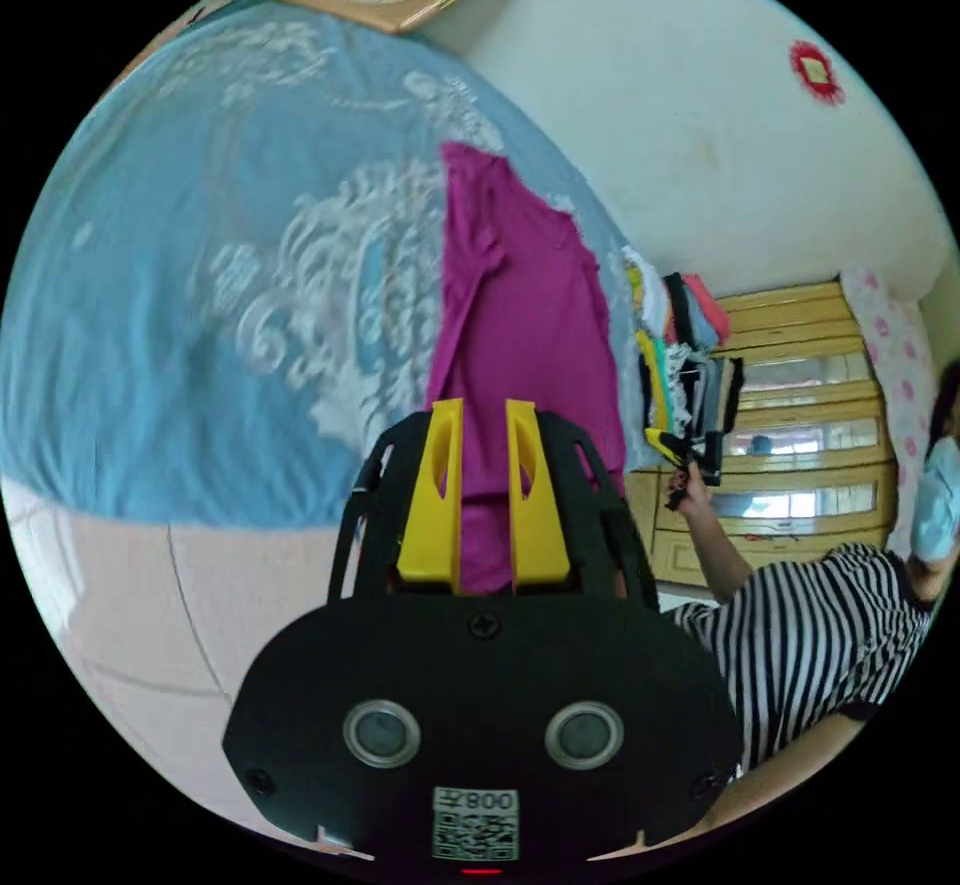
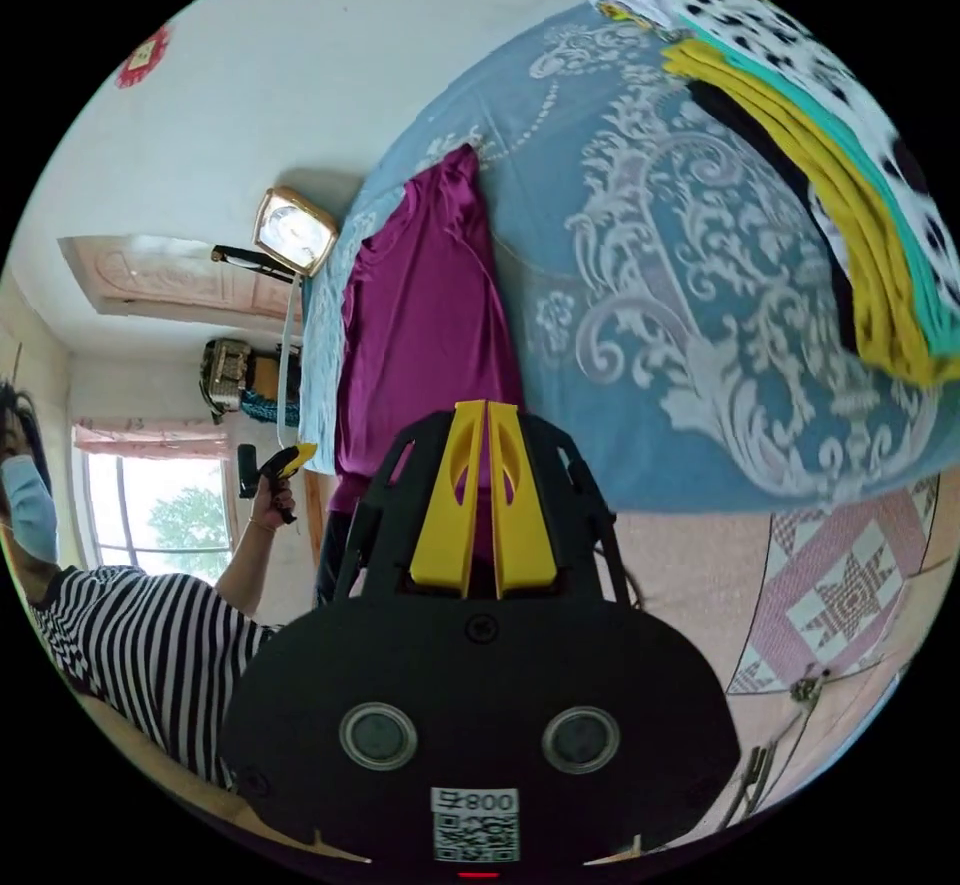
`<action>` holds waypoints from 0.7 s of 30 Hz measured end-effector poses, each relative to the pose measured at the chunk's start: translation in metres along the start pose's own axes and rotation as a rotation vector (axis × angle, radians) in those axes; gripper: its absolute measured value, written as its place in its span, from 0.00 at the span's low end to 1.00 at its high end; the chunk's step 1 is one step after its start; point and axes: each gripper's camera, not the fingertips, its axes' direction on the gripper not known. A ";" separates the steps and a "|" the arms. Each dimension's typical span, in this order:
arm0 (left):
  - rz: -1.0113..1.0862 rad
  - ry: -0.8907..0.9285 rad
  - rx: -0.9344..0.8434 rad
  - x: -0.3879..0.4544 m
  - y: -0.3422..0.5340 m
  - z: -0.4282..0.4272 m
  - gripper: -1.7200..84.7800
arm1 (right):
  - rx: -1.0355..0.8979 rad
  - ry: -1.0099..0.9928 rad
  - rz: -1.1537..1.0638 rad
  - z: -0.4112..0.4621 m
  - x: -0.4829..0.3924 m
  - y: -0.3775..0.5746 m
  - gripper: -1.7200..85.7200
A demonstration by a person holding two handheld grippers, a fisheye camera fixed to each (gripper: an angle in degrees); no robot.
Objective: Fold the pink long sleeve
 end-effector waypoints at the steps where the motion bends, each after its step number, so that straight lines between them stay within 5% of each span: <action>1: -0.028 -0.020 -0.020 -0.004 0.009 0.000 0.12 | -0.008 -0.015 0.028 -0.006 0.017 0.016 0.05; 9: -0.233 0.154 -0.151 -0.046 0.099 0.019 0.14 | -0.027 -0.169 0.173 -0.028 0.112 0.098 0.10; 21: -0.317 0.255 -0.100 -0.052 0.160 -0.001 0.12 | -0.098 -0.399 0.262 0.003 0.197 0.143 0.11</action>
